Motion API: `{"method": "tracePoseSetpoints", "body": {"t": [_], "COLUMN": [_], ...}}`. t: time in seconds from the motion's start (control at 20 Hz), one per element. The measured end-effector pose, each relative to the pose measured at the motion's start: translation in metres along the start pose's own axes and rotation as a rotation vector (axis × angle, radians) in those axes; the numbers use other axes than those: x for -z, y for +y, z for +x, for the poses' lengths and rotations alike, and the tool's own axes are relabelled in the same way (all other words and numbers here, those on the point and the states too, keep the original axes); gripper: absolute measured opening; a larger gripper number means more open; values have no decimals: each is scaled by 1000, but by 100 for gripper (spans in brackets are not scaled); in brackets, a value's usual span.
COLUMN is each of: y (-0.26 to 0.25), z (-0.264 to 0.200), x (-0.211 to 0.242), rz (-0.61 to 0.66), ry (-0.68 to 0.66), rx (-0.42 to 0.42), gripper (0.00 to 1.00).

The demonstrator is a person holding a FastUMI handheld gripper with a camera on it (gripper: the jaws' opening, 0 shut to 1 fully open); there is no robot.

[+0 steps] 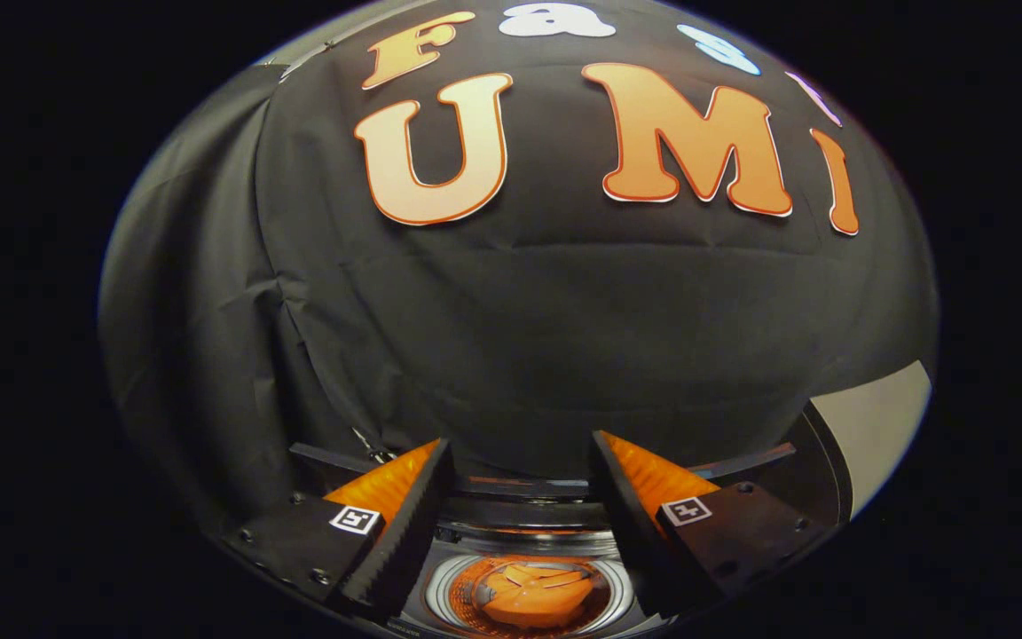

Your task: Put the clothes into the washing machine and then close the washing machine lid.

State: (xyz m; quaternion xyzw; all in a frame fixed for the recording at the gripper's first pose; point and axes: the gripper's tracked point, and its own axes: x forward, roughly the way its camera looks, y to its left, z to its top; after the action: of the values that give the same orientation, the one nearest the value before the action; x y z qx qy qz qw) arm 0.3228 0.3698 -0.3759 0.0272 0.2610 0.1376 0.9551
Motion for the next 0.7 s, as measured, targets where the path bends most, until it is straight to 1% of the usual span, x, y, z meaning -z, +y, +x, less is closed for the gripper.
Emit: {"method": "tracePoseSetpoints", "body": {"t": [0.5,0.7], "y": [8,9], "z": [-38,-51], "x": [31,45], "rz": [-5,-9], "ry": [6,14], "rx": [-11,-2], "gripper": [100,99]}}
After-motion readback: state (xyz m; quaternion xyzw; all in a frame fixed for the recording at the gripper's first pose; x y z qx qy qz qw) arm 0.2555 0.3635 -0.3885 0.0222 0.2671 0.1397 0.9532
